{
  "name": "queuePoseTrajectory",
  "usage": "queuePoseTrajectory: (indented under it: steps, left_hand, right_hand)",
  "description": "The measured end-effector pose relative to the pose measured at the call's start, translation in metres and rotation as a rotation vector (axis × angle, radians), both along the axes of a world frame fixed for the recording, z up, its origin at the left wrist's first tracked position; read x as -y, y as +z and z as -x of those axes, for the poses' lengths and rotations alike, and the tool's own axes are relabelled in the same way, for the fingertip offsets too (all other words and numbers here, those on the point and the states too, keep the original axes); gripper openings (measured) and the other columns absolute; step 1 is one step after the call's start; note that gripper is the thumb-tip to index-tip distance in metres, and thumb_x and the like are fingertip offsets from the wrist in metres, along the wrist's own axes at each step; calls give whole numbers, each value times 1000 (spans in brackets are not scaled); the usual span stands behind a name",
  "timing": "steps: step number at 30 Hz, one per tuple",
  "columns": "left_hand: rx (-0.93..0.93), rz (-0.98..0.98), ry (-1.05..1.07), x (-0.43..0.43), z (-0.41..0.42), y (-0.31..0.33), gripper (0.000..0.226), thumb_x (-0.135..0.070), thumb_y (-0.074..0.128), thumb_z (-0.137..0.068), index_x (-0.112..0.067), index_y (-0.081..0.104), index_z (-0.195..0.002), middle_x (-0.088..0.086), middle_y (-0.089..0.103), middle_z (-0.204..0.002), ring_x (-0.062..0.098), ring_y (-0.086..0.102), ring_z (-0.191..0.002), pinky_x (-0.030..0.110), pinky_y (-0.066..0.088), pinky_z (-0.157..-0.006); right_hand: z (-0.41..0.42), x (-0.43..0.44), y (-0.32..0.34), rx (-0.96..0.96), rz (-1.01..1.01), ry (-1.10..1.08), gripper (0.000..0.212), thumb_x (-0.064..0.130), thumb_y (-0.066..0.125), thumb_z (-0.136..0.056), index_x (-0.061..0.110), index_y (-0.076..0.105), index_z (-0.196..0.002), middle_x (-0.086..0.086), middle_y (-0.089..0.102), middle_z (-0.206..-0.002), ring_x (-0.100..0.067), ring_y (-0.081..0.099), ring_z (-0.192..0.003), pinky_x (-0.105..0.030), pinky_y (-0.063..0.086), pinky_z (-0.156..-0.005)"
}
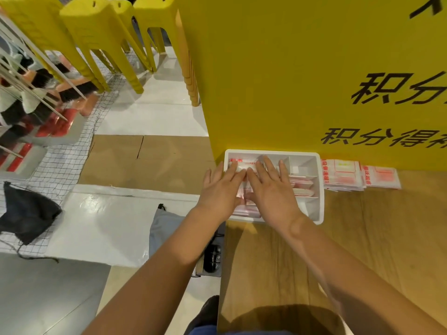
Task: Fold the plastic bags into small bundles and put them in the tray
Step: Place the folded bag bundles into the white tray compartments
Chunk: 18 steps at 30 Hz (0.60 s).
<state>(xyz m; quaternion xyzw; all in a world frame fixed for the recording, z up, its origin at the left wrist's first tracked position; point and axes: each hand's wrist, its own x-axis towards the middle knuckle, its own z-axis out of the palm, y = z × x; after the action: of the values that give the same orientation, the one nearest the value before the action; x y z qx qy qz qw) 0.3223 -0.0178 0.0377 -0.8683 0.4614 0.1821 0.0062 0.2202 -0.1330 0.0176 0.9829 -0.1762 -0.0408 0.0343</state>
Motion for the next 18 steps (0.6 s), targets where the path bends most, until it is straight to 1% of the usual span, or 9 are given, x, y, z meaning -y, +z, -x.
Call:
queuePoseTrajectory:
  steps: [2,3,5,7,10,12,14,16,18]
  left_hand:
    - [-6,-47,8,6,0,1,73,-41,54,-99,-30,11,-158,-4,-3,-168,28,0,-152,49,1,-121]
    - [-7,-66,11,8,-1,2,73,-41,55,-99,-30,13,-157,-4,-1,-168,29,5,-151,48,4,-121]
    - [-8,-91,2,10,-2,4,72,-40,58,-97,-30,17,-156,-3,5,-167,30,15,-147,47,10,-121]
    - [-9,-105,-10,10,-3,6,70,-41,60,-96,-29,21,-154,-3,9,-167,30,19,-145,48,12,-121]
    - [-22,-133,-35,4,-1,8,70,-45,61,-94,-27,25,-151,-3,11,-166,30,21,-145,47,12,-121]
    - [-22,-135,-47,-1,3,7,70,-44,62,-93,-26,26,-150,-2,11,-166,31,21,-144,46,11,-120]
    - [-17,-117,-42,-3,6,6,71,-40,62,-94,-26,23,-152,-2,7,-167,31,20,-144,46,9,-120]
    - [-12,-106,-39,-4,8,6,73,-37,59,-96,-25,18,-154,-1,3,-167,31,17,-146,46,6,-120]
    - [-4,-76,-36,-5,10,7,75,-40,58,-96,-26,16,-156,1,1,-167,32,10,-148,48,2,-121]
  right_hand:
    - [-4,1,7,-108,-4,22,65,40,44,-104,12,20,-157,-17,15,-165,-34,-4,-154,-56,-15,-118]
    - [-6,2,12,-145,-2,29,64,39,39,-105,13,14,-158,-15,11,-166,-33,-9,-153,-57,-17,-117]
    - [-9,1,22,-193,-9,41,61,34,40,-104,14,16,-157,-14,14,-165,-34,-9,-153,-57,-15,-117]
    - [-11,1,27,-214,-18,55,58,34,43,-102,16,24,-154,-12,23,-163,-35,-7,-153,-58,-15,-117]
    - [-10,-2,30,-237,-23,55,57,49,43,-101,20,34,-149,-10,32,-159,-34,-4,-154,-58,-17,-116]
    - [-7,-6,30,-229,-26,58,57,53,43,-100,21,37,-147,-10,35,-158,-35,-2,-154,-58,-18,-115]
    - [-3,-9,30,-203,-36,64,56,48,44,-100,18,35,-147,-13,34,-157,-36,-1,-153,-58,-18,-115]
    - [1,-10,31,-177,-51,62,58,41,45,-101,14,29,-149,-16,26,-160,-37,-3,-153,-57,-16,-117]
    - [2,-8,30,-148,-93,51,64,44,46,-100,14,25,-153,-15,18,-163,-35,-5,-153,-57,-14,-119]
